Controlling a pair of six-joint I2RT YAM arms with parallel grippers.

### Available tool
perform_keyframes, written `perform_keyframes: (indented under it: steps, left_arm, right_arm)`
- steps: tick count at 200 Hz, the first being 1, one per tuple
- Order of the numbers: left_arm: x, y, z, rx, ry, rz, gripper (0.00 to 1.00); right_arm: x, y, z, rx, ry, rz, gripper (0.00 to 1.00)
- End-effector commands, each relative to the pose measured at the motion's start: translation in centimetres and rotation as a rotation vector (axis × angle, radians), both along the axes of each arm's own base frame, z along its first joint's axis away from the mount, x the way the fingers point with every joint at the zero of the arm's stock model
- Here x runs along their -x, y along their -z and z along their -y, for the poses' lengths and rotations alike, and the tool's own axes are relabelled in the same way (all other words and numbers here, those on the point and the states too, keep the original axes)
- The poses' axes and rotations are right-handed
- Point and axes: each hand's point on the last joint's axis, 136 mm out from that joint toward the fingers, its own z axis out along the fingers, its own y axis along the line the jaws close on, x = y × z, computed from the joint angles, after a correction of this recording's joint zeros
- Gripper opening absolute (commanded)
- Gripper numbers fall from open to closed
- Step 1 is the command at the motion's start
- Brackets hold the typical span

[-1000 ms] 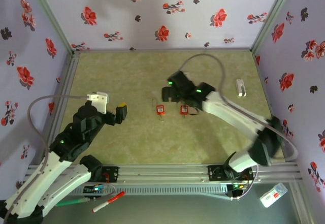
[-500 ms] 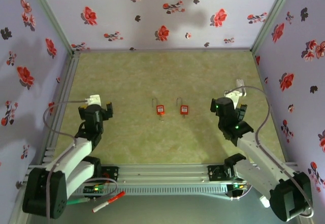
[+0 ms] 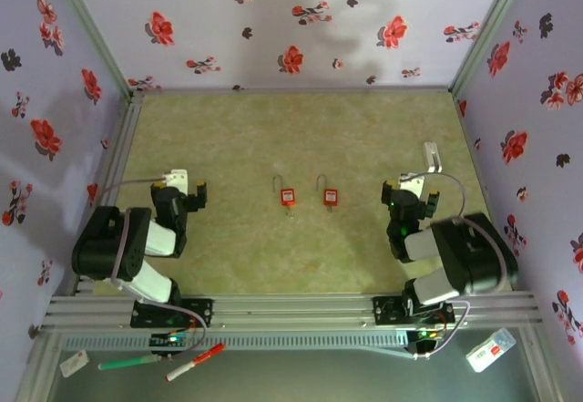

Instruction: Unlock with the key

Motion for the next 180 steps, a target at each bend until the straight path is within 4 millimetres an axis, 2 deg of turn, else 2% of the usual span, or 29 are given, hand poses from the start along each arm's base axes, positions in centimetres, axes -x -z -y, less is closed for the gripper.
perform_keyframes:
  steps: [1, 3, 15, 24, 31, 50, 62, 79, 180]
  left_arm:
    - [-1.8, -2.0, -0.4, 0.025, 0.011, 0.041, 1.00]
    - [-2.5, -2.6, -0.4, 0.030, 0.008, 0.050, 1.00]
    - [-3.6, -2.6, -1.2, 0.063, -0.017, 0.004, 1.00]
    - [-3.7, -2.4, -1.5, 0.096, 0.000, -0.004, 1.00]
    - [-3.6, -2.4, -1.5, 0.097, 0.001, -0.005, 1.00]
    - [-3.7, -2.4, -1.5, 0.097, 0.001, -0.002, 1.00]
    - [-3.6, -2.4, -1.5, 0.098, 0.002, -0.003, 1.00]
    - [-3.6, -2.4, -1.5, 0.097, 0.001, -0.001, 1.00]
    - [-3.6, -2.4, -1.5, 0.097, 0.002, -0.002, 1.00]
  right_arm:
    - [-2.2, -4.2, 0.1, -0.079, -0.028, 0.188, 0.99]
    - [-2.2, -4.0, 0.4, -0.092, -0.019, 0.172, 0.99]
    - [-3.7, -3.0, 1.2, -0.163, -0.015, 0.074, 0.99]
    - [-5.4, -2.1, 1.6, -0.199, -0.017, -0.003, 0.99]
    - [-6.2, -2.0, 0.9, -0.227, -0.067, -0.030, 0.99]
    - [-5.4, -1.9, 1.8, -0.243, -0.040, 0.028, 0.99]
    - [-5.1, -2.0, 1.6, -0.223, -0.060, 0.088, 0.99]
    - [-4.9, -1.6, 1.8, -0.237, -0.036, 0.031, 0.99]
    - [-4.9, -1.8, 2.2, -0.198, 0.007, 0.043, 0.99]
